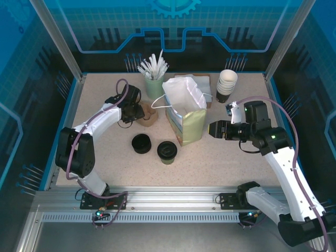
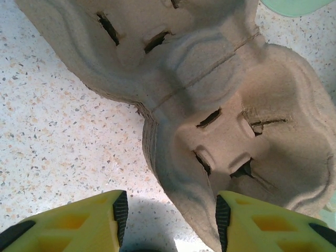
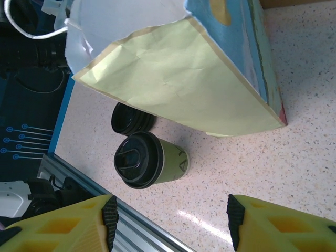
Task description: Pack the takeout coffee
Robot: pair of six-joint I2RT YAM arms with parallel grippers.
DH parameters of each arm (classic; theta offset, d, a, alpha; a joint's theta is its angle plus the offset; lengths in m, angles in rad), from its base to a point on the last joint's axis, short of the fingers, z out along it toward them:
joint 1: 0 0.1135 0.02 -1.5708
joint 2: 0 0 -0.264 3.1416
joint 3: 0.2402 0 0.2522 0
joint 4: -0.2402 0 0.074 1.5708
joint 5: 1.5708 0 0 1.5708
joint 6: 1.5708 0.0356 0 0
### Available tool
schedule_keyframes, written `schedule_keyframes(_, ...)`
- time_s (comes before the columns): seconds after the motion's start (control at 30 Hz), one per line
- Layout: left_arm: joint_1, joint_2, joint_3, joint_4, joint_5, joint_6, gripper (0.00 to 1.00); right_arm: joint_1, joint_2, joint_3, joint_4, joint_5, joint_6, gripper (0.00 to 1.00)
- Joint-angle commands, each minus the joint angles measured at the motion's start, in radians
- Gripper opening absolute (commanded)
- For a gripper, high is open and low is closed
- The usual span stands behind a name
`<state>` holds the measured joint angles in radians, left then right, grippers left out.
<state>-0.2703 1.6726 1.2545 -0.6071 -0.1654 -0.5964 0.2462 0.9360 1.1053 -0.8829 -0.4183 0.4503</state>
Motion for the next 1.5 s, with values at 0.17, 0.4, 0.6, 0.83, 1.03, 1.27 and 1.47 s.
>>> schedule_keyframes(0.17,0.008,0.031,0.043,-0.019,-0.033,0.005,0.42,-0.022,-0.003,-0.008,-0.011,-0.038,-0.008,0.6)
schedule_keyframes(0.4,0.008,0.051,0.054,-0.016,-0.028,0.006,0.41,-0.023,-0.002,-0.021,-0.001,-0.057,-0.003,0.6)
schedule_keyframes(0.6,0.008,0.058,0.058,-0.013,-0.022,0.004,0.36,-0.024,0.001,-0.044,0.015,-0.078,0.009,0.6)
schedule_keyframes(0.83,0.007,0.07,0.077,-0.02,-0.014,0.01,0.31,-0.024,0.001,-0.056,0.025,-0.083,0.014,0.6)
schedule_keyframes(1.03,0.008,0.079,0.09,-0.018,0.002,0.004,0.33,-0.028,0.001,-0.064,0.031,-0.088,0.016,0.6)
schedule_keyframes(1.27,0.008,0.087,0.085,-0.007,0.01,-0.014,0.31,-0.034,-0.006,-0.068,0.027,-0.089,0.014,0.6)
schedule_keyframes(1.47,0.008,0.087,0.094,-0.014,0.009,-0.01,0.25,-0.036,-0.007,-0.068,0.025,-0.091,0.012,0.6)
